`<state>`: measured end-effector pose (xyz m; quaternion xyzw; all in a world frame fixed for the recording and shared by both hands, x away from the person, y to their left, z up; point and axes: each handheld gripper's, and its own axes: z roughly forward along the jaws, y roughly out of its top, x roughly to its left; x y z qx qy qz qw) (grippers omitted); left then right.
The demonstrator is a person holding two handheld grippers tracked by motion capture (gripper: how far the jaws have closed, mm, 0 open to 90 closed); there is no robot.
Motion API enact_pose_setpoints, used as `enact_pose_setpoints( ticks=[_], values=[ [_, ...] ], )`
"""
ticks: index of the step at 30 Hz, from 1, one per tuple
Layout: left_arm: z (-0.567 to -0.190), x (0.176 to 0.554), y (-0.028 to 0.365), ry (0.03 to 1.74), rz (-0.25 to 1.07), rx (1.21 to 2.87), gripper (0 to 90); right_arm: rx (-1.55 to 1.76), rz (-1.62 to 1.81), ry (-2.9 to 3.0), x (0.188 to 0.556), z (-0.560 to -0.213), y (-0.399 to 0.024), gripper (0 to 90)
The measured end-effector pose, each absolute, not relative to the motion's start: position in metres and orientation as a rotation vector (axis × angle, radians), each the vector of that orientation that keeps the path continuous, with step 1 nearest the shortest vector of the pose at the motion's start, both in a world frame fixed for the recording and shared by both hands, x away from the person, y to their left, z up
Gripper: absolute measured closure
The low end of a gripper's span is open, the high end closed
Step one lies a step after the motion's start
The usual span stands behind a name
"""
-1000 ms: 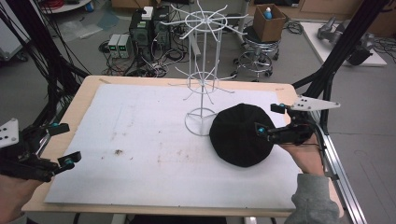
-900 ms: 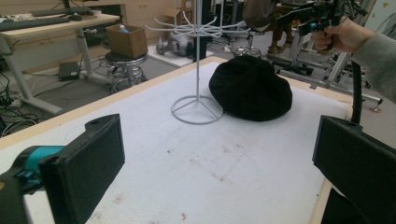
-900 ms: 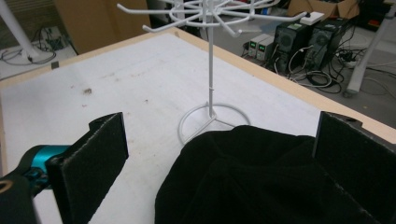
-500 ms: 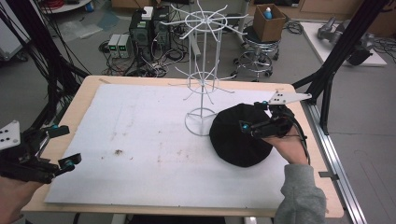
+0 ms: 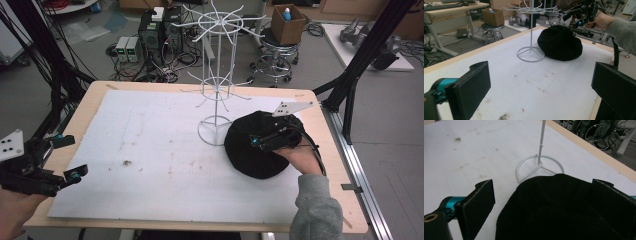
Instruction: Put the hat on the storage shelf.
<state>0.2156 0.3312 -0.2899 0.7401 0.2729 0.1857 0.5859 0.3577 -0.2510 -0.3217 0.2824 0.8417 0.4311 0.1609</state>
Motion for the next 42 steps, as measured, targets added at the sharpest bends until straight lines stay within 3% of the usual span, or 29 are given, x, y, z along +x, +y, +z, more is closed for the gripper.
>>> enact_pose_setpoints(
  ticks=[17, 19, 30, 31, 32, 33, 34, 35, 42],
  values=[
    [-0.291, 0.216, 0.333, 0.642, 0.439, 1.72, 2.5, 0.863, 0.981, 2.498, 0.374, -0.348, -0.241, 7.9],
    [-0.291, 0.215, 0.334, 0.643, 0.439, 1.719, 2.6, 0.859, 0.959, 2.495, 0.375, -0.35, -0.243, 17.7],
    [-0.293, 0.217, 0.335, 0.653, 0.435, 1.72, 2.5, 0.901, 1.029, 2.459, 0.376, -0.369, -0.26, 36.2],
    [-0.293, 0.217, 0.334, 0.654, 0.435, 1.722, 2.5, 0.899, 1.05, 2.456, 0.376, -0.371, -0.263, 42.3],
    [-0.294, 0.217, 0.334, 0.657, 0.434, 1.721, 2.5, 0.899, 1.05, 2.456, 0.376, -0.371, -0.263, 42.3],
    [-0.294, 0.217, 0.333, 0.657, 0.431, 1.723, 2.5, 0.895, 1.054, 2.459, 0.376, -0.371, -0.265, 55.4],
    [-0.294, 0.217, 0.333, 0.656, 0.431, 1.725, 2.5, 0.895, 1.054, 2.459, 0.376, -0.371, -0.265, 55.4],
    [-0.294, 0.217, 0.333, 0.656, 0.433, 1.727, 2.5, 0.896, 1.023, 2.463, 0.375, -0.372, -0.263, 61.5],
    [-0.294, 0.217, 0.334, 0.657, 0.431, 1.722, 2.5, 0.889, 1.034, 2.453, 0.373, -0.368, -0.261, 66.6]
  ],
)
